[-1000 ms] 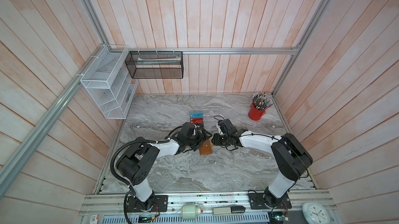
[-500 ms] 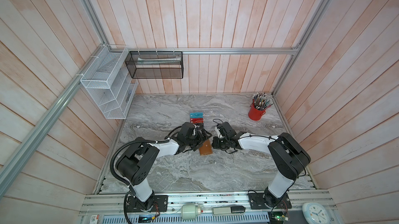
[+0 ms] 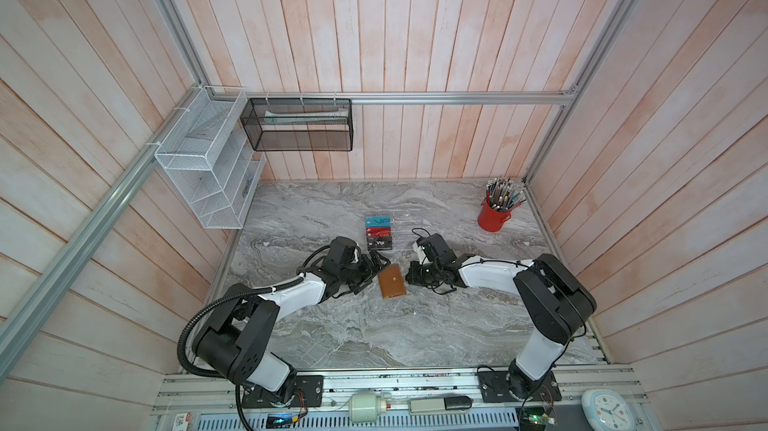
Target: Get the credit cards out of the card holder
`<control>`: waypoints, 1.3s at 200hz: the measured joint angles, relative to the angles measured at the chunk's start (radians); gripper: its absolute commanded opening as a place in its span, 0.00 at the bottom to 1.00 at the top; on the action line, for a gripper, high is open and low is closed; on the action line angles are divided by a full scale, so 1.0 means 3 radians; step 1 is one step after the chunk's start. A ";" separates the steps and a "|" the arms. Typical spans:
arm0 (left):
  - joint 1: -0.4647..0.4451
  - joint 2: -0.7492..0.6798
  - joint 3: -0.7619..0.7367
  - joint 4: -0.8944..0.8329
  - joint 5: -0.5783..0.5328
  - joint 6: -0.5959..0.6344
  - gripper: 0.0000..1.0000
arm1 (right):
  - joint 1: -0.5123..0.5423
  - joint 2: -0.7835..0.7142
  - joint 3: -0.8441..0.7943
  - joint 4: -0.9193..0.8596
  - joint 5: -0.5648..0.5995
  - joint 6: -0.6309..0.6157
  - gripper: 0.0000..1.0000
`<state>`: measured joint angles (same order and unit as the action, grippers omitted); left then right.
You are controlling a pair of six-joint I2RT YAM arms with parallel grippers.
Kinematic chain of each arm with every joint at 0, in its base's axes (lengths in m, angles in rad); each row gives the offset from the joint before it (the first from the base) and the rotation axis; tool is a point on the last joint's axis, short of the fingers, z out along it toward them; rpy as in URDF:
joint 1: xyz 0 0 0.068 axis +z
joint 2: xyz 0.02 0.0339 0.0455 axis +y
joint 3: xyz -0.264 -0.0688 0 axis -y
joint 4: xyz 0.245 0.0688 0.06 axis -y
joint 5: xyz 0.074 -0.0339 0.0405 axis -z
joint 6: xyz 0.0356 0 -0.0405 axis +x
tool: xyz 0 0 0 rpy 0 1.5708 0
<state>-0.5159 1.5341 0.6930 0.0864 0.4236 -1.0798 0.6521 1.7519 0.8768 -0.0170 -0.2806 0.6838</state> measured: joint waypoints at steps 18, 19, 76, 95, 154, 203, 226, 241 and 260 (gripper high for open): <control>0.0000 0.0134 -0.0003 0.0009 0.0061 0.0013 0.96 | -0.0008 0.0000 -0.0023 0.0045 -0.0034 0.0022 0.00; 0.0000 0.0140 -0.0004 0.0010 0.0062 0.0013 0.96 | -0.0008 0.0000 -0.0024 0.0048 -0.0037 0.0023 0.00; 0.0000 0.0319 -0.0027 0.0214 0.0186 0.0017 0.87 | -0.0008 0.0000 -0.0113 0.0195 -0.0154 0.0120 0.00; 0.0000 0.0370 -0.0033 0.0300 0.0225 0.0009 0.83 | -0.0008 0.0000 -0.0139 0.0258 -0.0189 0.0163 0.00; 0.0000 0.0384 -0.0175 0.0553 0.0257 -0.0014 0.74 | -0.0011 0.0079 -0.0120 0.0381 -0.0263 0.0242 0.00; -0.0008 0.0365 -0.0275 0.0647 0.0256 -0.0028 0.61 | -0.0019 0.0228 -0.0019 0.0497 -0.0370 0.0278 0.00; -0.0014 0.0365 -0.0292 0.0637 0.0243 -0.0042 0.51 | -0.0019 0.0234 -0.0019 0.0511 -0.0397 0.0300 0.00; -0.0014 0.0365 -0.0296 0.0635 0.0240 -0.0028 0.42 | -0.0019 0.0234 -0.0019 0.0511 -0.0406 0.0314 0.00; -0.0014 0.0365 -0.0298 0.0635 0.0225 -0.0039 0.33 | -0.0019 0.0234 -0.0019 0.0510 -0.0406 0.0318 0.00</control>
<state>-0.5201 1.6436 0.6037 0.2768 0.4911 -1.0916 0.6464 1.8221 0.8711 0.1360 -0.4023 0.7792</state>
